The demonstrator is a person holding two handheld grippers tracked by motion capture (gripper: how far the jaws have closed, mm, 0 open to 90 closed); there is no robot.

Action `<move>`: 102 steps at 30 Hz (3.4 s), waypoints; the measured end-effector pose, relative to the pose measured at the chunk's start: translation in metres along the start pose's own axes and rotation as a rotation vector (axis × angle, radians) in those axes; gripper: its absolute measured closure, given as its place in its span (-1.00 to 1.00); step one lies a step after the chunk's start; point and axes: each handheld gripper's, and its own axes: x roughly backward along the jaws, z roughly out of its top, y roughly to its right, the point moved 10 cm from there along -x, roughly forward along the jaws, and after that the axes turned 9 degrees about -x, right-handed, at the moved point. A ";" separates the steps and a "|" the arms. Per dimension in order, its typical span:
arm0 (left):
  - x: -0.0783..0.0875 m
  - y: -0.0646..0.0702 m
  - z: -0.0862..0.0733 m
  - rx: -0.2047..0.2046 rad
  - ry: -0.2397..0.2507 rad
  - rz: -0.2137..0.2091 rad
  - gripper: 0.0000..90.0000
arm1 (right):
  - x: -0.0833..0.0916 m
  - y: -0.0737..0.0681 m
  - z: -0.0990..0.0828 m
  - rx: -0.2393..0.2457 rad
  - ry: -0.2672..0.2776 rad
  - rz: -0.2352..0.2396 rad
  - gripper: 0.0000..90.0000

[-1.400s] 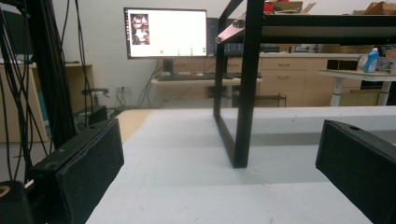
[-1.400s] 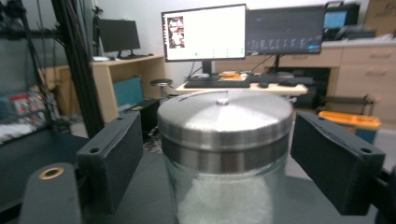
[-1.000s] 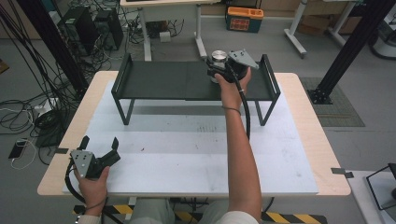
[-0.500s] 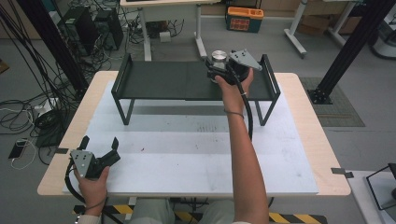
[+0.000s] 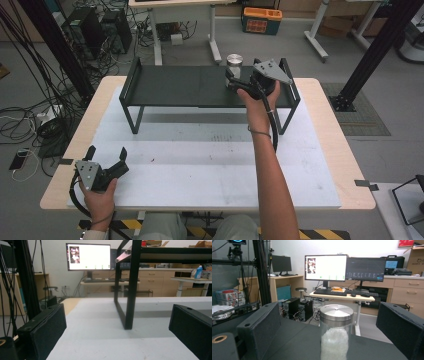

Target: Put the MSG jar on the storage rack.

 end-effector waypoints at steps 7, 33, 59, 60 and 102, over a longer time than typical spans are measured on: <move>0.000 0.000 0.000 0.000 -0.001 -0.001 -0.97 | 0.014 -0.001 0.000 0.003 -0.006 0.024 -0.86; 0.000 0.000 0.000 -0.002 -0.001 -0.002 -0.97 | 0.083 0.011 -0.024 0.060 0.025 0.057 -0.86; 0.000 0.000 0.000 -0.004 -0.004 -0.001 -0.97 | 0.142 0.042 -0.083 0.039 0.083 -0.023 -0.91; 0.000 0.000 0.000 -0.004 -0.005 0.000 -0.97 | 0.146 0.045 -0.088 0.032 0.081 -0.031 -0.91; 0.000 0.001 0.000 -0.006 -0.001 0.002 -0.97 | 0.188 0.082 -0.175 -0.023 0.019 -0.149 -0.90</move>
